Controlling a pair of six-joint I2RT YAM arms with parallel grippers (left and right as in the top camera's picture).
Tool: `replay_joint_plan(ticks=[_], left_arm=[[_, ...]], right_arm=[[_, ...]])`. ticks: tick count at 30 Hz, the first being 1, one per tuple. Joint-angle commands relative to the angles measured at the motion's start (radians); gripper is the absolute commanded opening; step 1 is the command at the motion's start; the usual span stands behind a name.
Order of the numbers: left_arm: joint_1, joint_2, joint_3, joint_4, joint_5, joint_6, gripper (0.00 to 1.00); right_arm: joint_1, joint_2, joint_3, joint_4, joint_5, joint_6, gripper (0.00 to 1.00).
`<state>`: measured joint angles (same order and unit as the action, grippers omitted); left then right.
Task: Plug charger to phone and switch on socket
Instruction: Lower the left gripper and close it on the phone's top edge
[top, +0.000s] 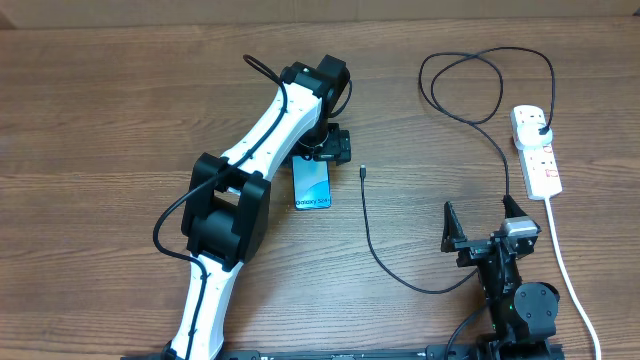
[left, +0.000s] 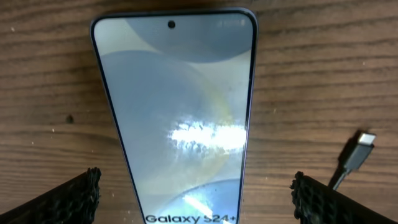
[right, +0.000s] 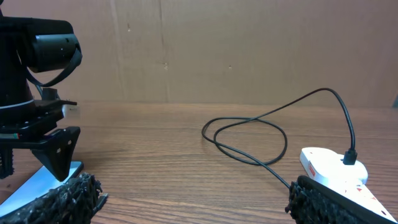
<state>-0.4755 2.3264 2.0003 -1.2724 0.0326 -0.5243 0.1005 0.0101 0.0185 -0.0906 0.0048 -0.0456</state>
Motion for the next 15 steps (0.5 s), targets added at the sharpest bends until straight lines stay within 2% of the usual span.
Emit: replay_joint_plan(ticks=[1, 15], left_arm=[[0.006, 0.01, -0.045, 0.026, -0.014, -0.006, 1.0], [0.024, 0.01, -0.107, 0.089, -0.009, 0.001, 1.0]], right_arm=[[0.0, -0.007, -0.011, 0.006, 0.002, -0.005, 1.0], [0.0, -0.007, -0.011, 0.006, 0.002, -0.005, 1.0]])
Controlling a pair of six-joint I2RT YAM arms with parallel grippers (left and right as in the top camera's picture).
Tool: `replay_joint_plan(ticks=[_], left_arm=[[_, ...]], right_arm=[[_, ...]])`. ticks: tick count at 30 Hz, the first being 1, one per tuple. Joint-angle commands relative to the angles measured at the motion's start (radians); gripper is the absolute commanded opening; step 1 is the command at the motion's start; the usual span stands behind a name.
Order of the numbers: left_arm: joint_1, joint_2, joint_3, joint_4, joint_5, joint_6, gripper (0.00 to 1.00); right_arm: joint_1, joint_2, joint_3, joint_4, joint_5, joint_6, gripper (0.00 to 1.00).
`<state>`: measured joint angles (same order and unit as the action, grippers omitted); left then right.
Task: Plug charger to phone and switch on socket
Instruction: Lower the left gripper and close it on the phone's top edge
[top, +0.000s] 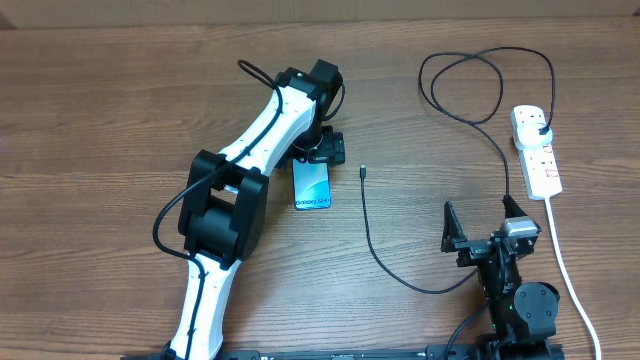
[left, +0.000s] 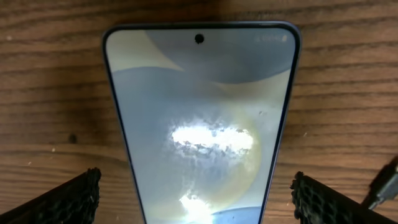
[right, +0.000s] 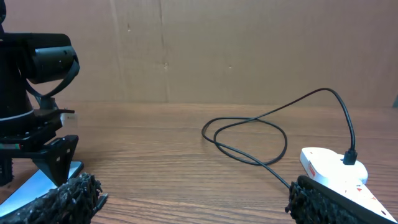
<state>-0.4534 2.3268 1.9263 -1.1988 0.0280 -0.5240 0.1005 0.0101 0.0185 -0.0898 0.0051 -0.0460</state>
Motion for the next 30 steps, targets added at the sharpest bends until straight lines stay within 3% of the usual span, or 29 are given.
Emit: replay_joint_plan(ticks=[1, 30], left_arm=[[0.002, 0.009, -0.047, 0.026, -0.001, 0.0, 1.0], [0.0, 0.009, -0.105, 0.082, 0.035, -0.008, 1.0]], right_arm=[[0.0, -0.007, -0.011, 0.005, 0.002, -0.004, 1.0], [0.0, -0.007, -0.011, 0.005, 0.002, -0.004, 1.0]])
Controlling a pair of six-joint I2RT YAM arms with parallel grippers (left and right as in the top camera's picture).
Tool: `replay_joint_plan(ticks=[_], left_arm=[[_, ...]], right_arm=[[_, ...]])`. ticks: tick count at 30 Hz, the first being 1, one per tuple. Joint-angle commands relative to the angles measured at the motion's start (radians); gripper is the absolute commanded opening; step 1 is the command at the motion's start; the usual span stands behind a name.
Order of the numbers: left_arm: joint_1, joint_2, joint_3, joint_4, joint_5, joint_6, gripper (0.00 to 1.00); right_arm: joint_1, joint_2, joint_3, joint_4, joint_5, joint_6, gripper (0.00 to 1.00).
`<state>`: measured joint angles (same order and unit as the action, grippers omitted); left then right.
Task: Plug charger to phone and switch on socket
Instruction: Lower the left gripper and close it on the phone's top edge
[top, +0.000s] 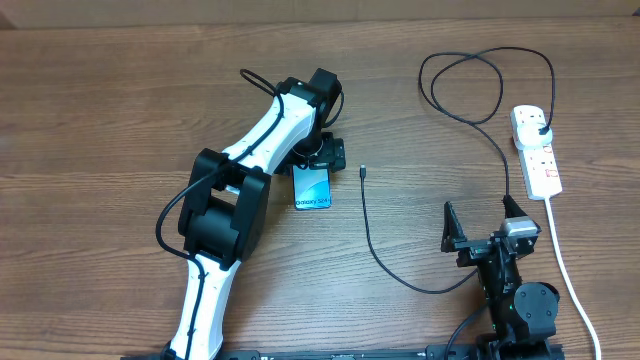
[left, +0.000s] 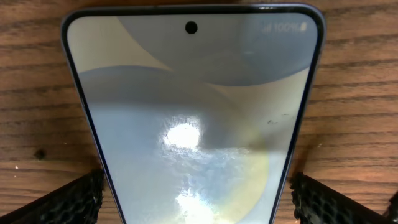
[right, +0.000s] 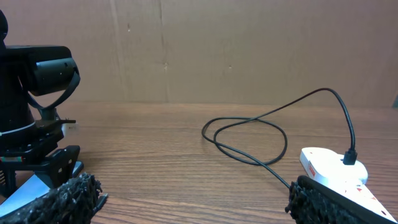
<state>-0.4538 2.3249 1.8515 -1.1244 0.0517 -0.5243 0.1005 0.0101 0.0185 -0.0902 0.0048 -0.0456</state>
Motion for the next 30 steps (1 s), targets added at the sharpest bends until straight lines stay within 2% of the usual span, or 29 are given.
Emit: replay_joint_plan(ticks=[1, 30], left_arm=[[0.0, 0.011, -0.03, 0.007, 0.011, -0.007, 1.0], [-0.005, 0.011, -0.032, 0.011, -0.004, -0.007, 1.0]], right_arm=[[0.0, -0.007, -0.011, 0.006, 0.002, -0.005, 1.0], [0.0, -0.007, -0.011, 0.006, 0.002, -0.005, 1.0]])
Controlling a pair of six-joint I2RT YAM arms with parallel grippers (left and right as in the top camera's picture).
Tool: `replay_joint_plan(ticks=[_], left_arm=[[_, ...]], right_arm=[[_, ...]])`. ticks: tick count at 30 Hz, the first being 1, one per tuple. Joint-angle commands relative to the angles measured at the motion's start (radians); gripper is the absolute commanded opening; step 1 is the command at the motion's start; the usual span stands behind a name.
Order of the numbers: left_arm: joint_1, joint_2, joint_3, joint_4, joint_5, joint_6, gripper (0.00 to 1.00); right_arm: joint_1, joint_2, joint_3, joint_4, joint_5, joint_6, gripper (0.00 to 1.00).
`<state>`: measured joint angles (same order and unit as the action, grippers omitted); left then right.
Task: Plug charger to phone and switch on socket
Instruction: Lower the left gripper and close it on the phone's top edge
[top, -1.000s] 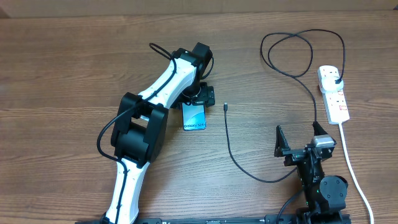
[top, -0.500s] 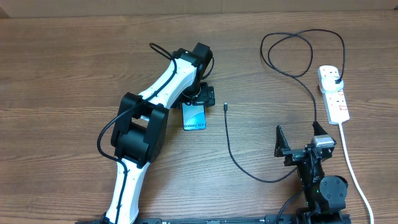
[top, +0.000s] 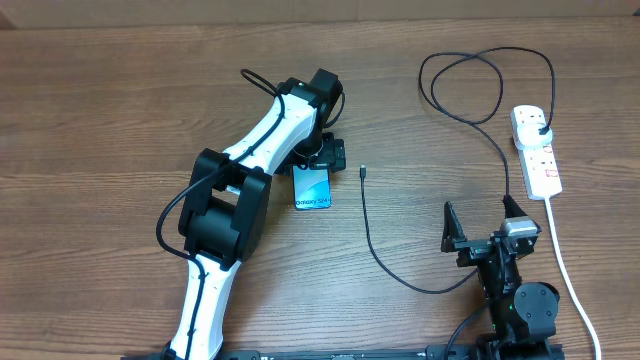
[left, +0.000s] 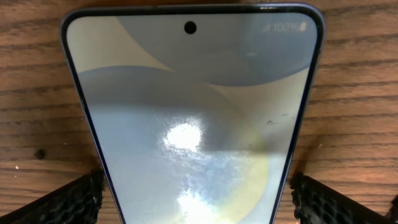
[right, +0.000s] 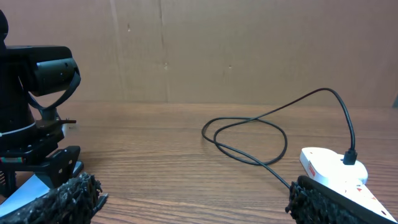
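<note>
The phone (top: 312, 188) lies face up on the wooden table, screen lit; it fills the left wrist view (left: 193, 124). My left gripper (top: 323, 157) is low over its top end, open, with one of its fingers (left: 71, 202) on each side of the phone's edges (left: 194, 202). The black charger cable (top: 372, 240) runs from the white power strip (top: 537, 152) and ends in a free plug (top: 364, 172) just right of the phone. My right gripper (top: 485, 232) stands open and empty near the front edge (right: 193, 199).
The cable makes a loop (top: 470, 85) at the back right, seen also in the right wrist view (right: 249, 134). A white lead (top: 565, 270) runs from the power strip (right: 336, 171) toward the front. A brown wall (right: 217, 50) closes the far side.
My left gripper hung open above the phone, with the cable plug visible to its right. Then it was nearer the phone's top end. A second ago it sat low with its fingers beside the phone, and it stays there. The right arm has not moved.
</note>
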<state>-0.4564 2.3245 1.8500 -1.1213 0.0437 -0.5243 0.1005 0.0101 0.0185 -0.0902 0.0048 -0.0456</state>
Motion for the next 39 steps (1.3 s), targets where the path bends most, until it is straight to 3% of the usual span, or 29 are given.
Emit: replay_joint_plan(ticks=[1, 20, 26, 32, 39], left_arm=[[-0.002, 0.011, -0.03, 0.008, 0.005, -0.007, 1.0], [-0.002, 0.011, -0.03, 0.008, 0.004, -0.007, 1.0], [-0.002, 0.011, -0.03, 0.006, 0.001, -0.008, 0.85], [-0.002, 0.011, -0.03, 0.003, 0.001, -0.008, 0.78], [-0.002, 0.011, -0.03, 0.002, 0.002, -0.008, 0.78]], right_arm=[[0.0, -0.007, -0.011, 0.006, 0.002, -0.005, 1.0], [0.0, -0.007, -0.011, 0.006, 0.002, -0.005, 1.0], [0.0, -0.007, -0.011, 0.006, 0.002, -0.005, 1.0], [0.0, -0.007, -0.011, 0.006, 0.002, -0.005, 1.0], [0.0, -0.007, -0.011, 0.006, 0.002, -0.005, 1.0]])
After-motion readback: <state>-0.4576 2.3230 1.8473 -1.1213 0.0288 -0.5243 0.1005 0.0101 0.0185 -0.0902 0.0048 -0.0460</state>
